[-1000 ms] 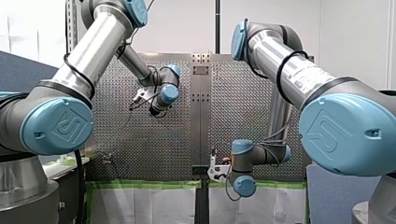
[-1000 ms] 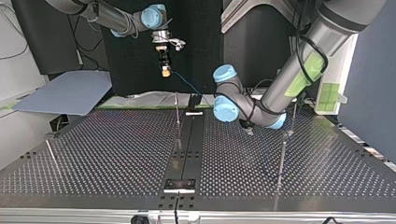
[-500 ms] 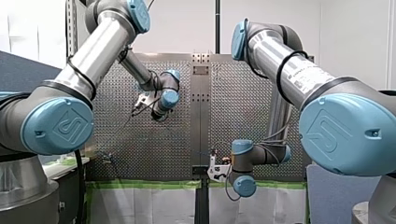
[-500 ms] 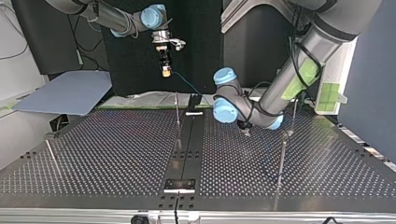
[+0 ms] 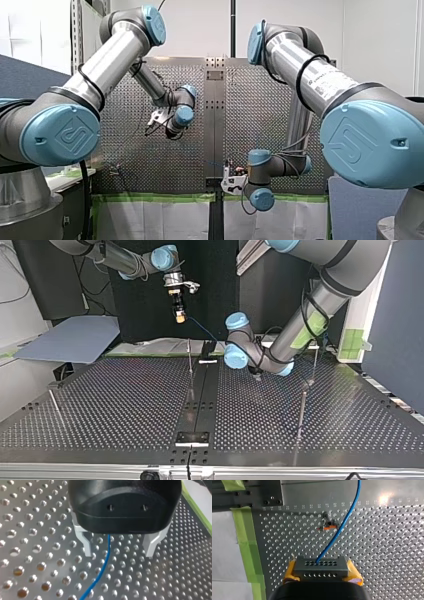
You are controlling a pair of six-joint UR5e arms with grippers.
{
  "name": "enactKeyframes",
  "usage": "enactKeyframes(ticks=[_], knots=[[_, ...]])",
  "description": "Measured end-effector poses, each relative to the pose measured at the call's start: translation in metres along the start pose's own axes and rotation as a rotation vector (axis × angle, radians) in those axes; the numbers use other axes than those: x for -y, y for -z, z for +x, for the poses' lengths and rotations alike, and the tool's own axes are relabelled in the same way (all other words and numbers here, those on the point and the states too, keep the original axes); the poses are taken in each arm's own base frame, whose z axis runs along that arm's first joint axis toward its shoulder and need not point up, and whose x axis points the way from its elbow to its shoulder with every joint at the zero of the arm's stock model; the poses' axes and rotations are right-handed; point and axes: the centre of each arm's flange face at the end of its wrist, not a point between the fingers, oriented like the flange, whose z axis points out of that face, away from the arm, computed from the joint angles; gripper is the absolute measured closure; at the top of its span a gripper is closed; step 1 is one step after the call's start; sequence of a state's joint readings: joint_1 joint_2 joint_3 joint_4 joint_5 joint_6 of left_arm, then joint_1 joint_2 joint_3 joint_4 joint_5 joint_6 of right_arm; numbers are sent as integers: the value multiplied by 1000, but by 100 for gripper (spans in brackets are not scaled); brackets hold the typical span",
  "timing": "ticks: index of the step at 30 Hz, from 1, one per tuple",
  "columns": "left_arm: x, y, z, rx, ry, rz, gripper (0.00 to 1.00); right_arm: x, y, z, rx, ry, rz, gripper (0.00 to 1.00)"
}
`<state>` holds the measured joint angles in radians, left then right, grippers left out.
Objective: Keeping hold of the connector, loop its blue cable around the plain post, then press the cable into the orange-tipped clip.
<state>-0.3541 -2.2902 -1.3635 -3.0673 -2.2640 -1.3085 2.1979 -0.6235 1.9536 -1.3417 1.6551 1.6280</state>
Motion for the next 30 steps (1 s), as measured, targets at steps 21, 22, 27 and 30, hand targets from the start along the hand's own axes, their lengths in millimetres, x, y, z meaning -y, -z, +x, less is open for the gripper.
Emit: enactKeyframes(ticks=[21, 22, 27, 30], knots=[[35, -3, 22, 6, 7, 86, 0, 9, 1, 1, -7, 13, 51, 100], [36, -3, 22, 9, 7, 93, 0, 9, 1, 1, -8, 13, 52, 100], [43, -1, 25, 14, 1, 119, 0, 10, 1, 1, -10, 13, 55, 100], [51, 1, 34, 2, -24, 126, 0, 10, 1, 1, -10, 13, 55, 100]])
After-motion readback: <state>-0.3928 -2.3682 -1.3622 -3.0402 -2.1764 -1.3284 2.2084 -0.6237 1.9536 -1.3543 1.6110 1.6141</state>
